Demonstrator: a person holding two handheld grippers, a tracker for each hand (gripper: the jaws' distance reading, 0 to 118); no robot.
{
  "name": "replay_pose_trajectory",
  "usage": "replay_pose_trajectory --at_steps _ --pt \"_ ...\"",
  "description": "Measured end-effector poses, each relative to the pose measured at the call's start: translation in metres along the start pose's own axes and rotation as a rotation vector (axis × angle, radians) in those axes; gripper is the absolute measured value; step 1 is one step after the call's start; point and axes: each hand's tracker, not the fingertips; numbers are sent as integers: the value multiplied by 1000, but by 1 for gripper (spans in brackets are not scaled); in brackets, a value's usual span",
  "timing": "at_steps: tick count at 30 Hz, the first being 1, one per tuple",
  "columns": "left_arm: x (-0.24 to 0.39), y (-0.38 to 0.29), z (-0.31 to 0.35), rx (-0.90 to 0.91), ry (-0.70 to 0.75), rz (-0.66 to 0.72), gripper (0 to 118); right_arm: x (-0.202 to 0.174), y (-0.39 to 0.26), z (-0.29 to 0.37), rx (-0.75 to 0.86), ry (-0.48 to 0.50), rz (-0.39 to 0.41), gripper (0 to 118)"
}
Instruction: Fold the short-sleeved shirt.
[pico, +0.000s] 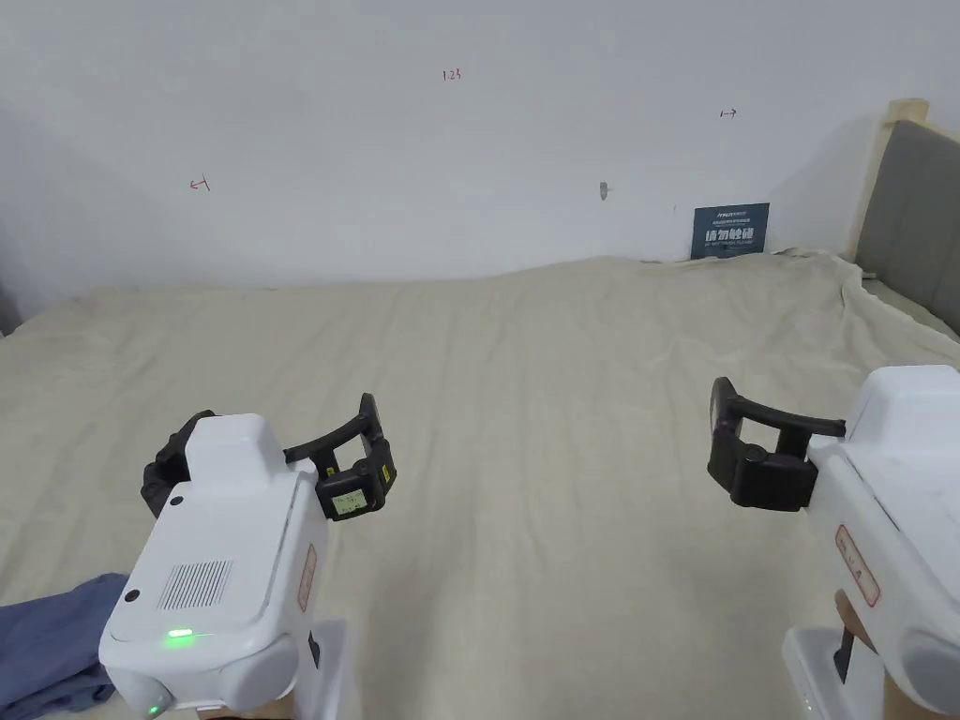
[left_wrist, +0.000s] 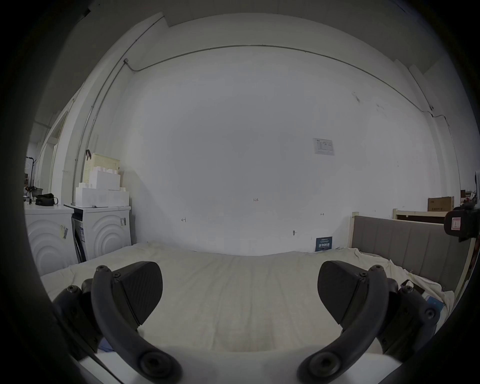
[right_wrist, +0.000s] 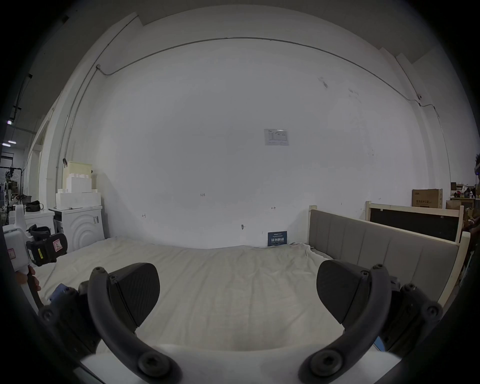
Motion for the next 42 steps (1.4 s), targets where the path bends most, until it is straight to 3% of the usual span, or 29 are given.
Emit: replay_pose_trajectory --at_steps 42 --pt "-3 5 -2 15 5 -12 118 -4 6 1 10 0 0 118"
